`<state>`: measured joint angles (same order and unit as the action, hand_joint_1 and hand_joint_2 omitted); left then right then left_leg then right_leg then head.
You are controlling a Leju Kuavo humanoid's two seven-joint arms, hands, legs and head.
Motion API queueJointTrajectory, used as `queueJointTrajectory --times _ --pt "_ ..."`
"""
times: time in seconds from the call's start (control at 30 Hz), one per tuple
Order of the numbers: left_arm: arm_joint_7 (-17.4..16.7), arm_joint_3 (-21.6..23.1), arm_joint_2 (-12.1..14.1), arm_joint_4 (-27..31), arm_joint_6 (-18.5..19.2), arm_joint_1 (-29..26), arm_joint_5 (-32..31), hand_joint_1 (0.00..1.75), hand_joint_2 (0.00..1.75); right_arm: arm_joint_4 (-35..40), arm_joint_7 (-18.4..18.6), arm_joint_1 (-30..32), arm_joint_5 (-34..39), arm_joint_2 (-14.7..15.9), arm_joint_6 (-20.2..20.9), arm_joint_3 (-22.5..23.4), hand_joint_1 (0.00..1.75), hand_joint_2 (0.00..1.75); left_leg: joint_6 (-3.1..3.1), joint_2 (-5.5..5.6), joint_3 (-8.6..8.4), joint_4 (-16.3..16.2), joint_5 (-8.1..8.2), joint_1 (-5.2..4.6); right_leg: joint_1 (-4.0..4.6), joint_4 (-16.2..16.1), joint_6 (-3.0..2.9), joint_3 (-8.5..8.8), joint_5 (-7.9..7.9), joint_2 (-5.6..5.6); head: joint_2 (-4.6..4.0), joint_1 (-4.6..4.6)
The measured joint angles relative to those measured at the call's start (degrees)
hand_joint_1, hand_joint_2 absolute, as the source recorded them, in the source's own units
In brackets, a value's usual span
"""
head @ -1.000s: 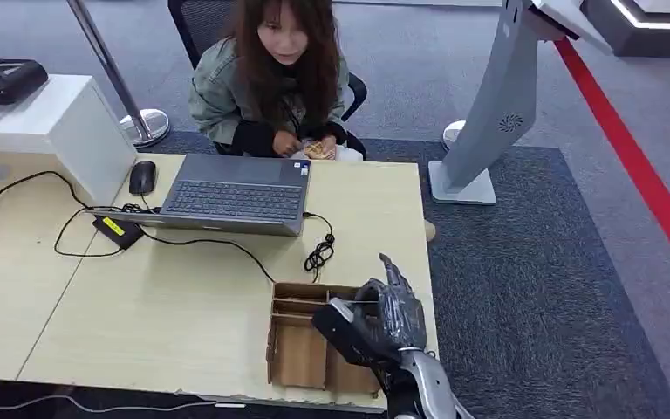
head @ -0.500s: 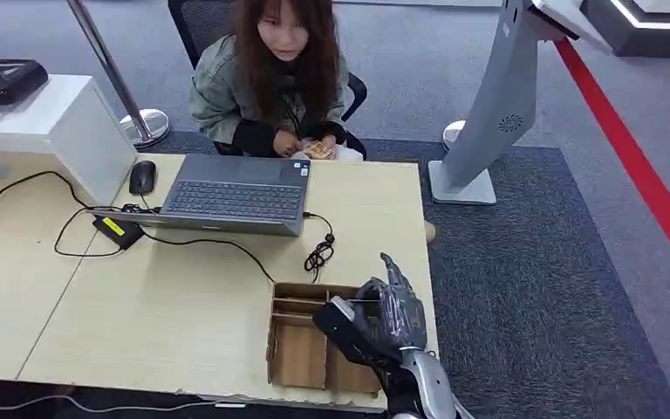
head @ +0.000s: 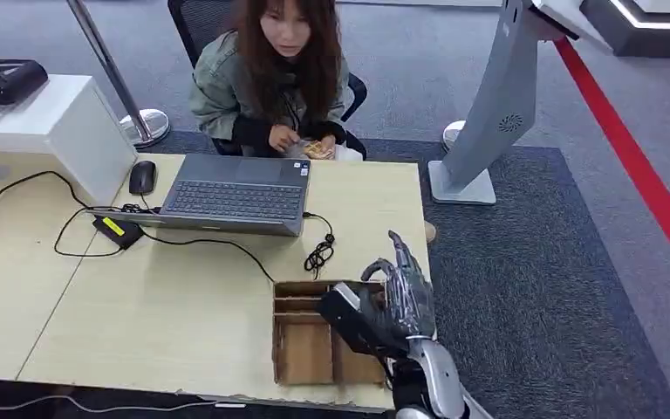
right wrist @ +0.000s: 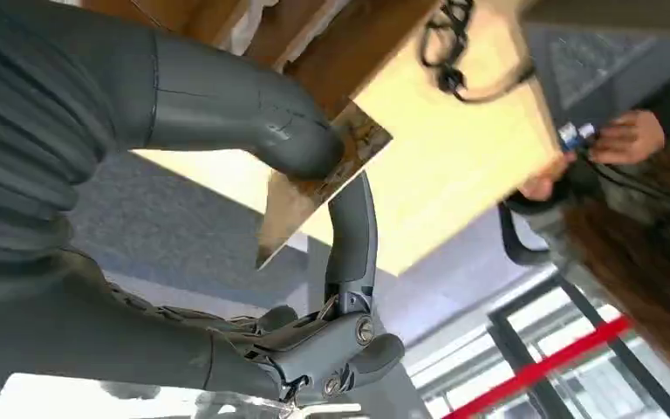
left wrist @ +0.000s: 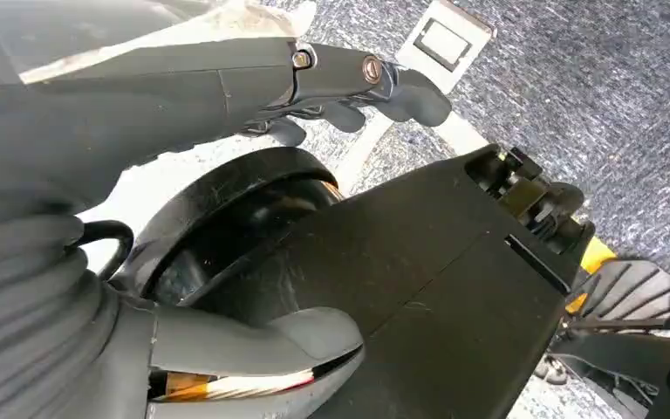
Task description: Pass the card to the sensor for recognition and then transmit it.
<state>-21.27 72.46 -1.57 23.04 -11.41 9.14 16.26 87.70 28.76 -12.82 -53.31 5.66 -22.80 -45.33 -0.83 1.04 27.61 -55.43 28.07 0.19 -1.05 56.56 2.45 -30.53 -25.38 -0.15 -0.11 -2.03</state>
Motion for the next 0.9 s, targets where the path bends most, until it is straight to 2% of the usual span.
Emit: queueJointTrajectory --times 0.37,0.5,0.53,0.6,0.67,0.9 --pt "-0.02 -0.13 0.00 0.00 0.00 -0.02 0.00 0.00 1.75 10.24 1.59 -1.95 -0.68 1.57 3.91 0.00 1.47 1.75 0.01 -0.01 -0.01 0.00 -0.01 0.00 0.00 0.00 0.00 0.00 0.00 0.01 0.00 0.00" --pt "-0.02 -0.13 0.00 0.00 0.11 -0.01 -0.55 0.00 1.75 12.21 1.94 -3.51 -0.39 1.81 4.79 -0.24 1.55 1.75 0.01 -0.01 0.03 0.00 -0.01 0.00 0.00 0.01 0.00 0.00 0.00 0.01 0.00 0.00" --pt "-0.02 -0.13 0.00 0.00 0.15 -0.01 -0.70 0.00 1.75 12.54 2.10 -4.10 -0.17 1.86 4.94 -0.31 1.55 1.75 0.01 -0.02 0.02 0.00 -0.01 0.00 0.00 0.01 0.00 0.00 0.00 0.01 0.00 0.00" --pt "-0.02 -0.11 0.00 0.00 0.28 -0.01 -1.05 0.00 1.75 12.67 2.62 -5.52 0.20 1.86 4.98 -0.39 1.71 1.75 0.01 -0.02 0.02 0.00 -0.01 0.00 0.00 0.01 0.00 0.01 0.00 0.01 0.00 0.00" --pt "0.02 -0.07 0.04 0.00 0.57 0.03 -1.53 0.00 1.75 12.54 3.25 -7.04 0.33 1.92 4.76 -0.39 1.75 1.75 0.01 -0.02 0.02 0.00 -0.02 0.00 0.00 0.01 0.00 0.01 0.01 0.01 0.00 0.00" --pt "0.20 0.00 0.11 0.00 1.14 0.16 -2.67 0.00 1.75 9.61 4.20 -11.72 3.08 2.16 3.39 -0.37 1.75 1.75 0.02 0.01 0.00 0.00 -0.02 0.00 0.00 0.02 -0.01 0.01 0.01 0.01 0.00 0.00"
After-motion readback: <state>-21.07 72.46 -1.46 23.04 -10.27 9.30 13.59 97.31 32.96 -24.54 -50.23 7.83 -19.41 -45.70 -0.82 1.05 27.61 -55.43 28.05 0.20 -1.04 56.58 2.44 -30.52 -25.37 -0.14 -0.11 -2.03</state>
